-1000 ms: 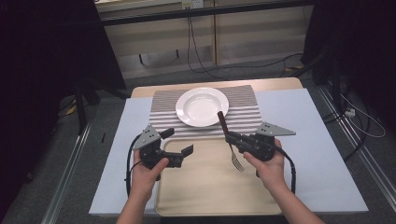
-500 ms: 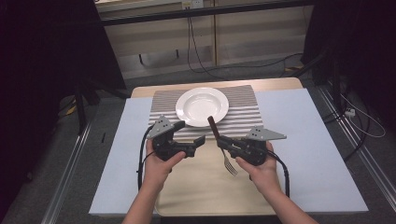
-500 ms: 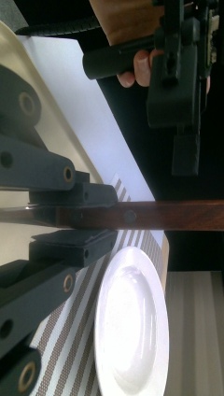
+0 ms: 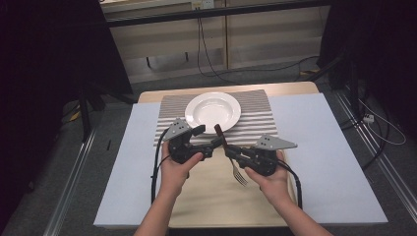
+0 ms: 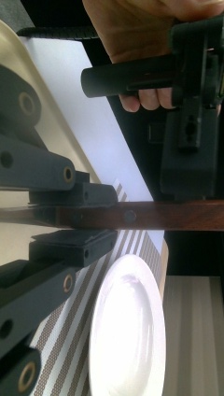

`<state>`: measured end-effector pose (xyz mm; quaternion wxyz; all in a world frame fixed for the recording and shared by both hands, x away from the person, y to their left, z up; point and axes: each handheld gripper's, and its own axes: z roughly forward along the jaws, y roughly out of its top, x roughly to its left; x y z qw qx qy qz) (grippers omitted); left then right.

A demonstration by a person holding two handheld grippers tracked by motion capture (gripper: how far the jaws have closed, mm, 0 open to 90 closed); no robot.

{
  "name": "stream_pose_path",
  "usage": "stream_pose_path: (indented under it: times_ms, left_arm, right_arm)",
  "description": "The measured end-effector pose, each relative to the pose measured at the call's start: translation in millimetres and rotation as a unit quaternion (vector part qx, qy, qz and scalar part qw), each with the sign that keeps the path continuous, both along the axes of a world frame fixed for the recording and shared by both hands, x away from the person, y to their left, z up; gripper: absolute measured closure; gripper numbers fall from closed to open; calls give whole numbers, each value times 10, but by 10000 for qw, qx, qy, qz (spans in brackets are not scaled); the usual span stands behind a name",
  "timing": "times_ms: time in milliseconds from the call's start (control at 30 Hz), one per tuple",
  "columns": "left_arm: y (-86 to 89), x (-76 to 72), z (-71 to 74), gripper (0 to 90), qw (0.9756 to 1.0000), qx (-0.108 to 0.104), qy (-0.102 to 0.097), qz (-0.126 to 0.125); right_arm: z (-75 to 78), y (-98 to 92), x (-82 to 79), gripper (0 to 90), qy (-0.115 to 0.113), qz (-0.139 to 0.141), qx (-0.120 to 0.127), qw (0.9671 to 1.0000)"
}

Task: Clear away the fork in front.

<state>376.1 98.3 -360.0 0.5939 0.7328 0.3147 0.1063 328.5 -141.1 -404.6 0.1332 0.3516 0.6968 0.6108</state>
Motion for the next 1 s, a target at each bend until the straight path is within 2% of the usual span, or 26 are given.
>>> stream_pose_path:
  times_ms: [67, 133, 167, 200, 267, 333, 367, 400, 467, 533, 600, 667, 700, 800, 900, 1000]
  left_arm:
    - [-18, 2, -4, 271, 10000, -63, 11, -53]
    - [-36, 0, -6, 363, 9999, -107, 46, -61]
    - [-41, -2, -4, 482, 9998, -152, 57, -139]
    - [-43, -7, -1, 482, 9996, -204, 77, -175]
    - [-50, -20, 7, 687, 9992, -288, 125, -247]
    - [-47, -16, 26, 767, 9975, -450, 296, -450]
    - [-52, -23, 42, 793, 9981, -342, 234, -453]
    - [-48, -27, 54, 801, 9984, -259, 167, -477]
    - [-11, -18, 69, 805, 9975, -336, 300, -540]
    - [49, -7, 87, 808, 9965, -463, 388, -584]
    - [100, -6, 116, 807, 9956, -522, 460, -634]
    - [145, -6, 142, 808, 9948, -495, 523, -719]
    - [172, -6, 151, 808, 9946, -446, 551, -760]
    - [252, -14, 166, 807, 9940, -335, 637, -829]
    - [319, -31, 174, 807, 9939, -235, 650, -855]
    - [379, -38, 168, 807, 9935, -289, 698, -852]
  right_arm:
    - [0, 23, -8, 780, -53, 18, -38, 10000]
    - [0, 48, -16, 780, -100, 26, -51, 9999]
    - [-1, 73, -19, 780, -129, 47, -74, 9999]
    - [-1, 73, -19, 780, -129, 47, -74, 9999]
    - [0, 88, -22, 779, -139, 58, -74, 9999]
    - [-6, 109, -23, 777, -222, 20, -142, 9997]
    - [-12, 132, -23, 776, -311, -5, -244, 9992]
    - [-23, 144, -15, 783, -317, 35, -251, 9992]
    - [-35, 141, -14, 736, -353, 34, -178, 9992]
    - [-21, 112, -21, 712, -395, 34, -286, 9988]
    - [-14, 44, -20, 693, -357, 46, -287, 9989]
    - [-32, -79, -21, 637, -313, -12, -330, 9990]
    - [-32, -79, -21, 637, -313, -12, -330, 9990]
    - [-44, -198, -24, 554, -307, -142, -388, 9987]
    - [-27, -322, -22, 525, -323, -287, -406, 9982]
    - [-21, -437, -16, 482, -338, -464, -422, 9975]
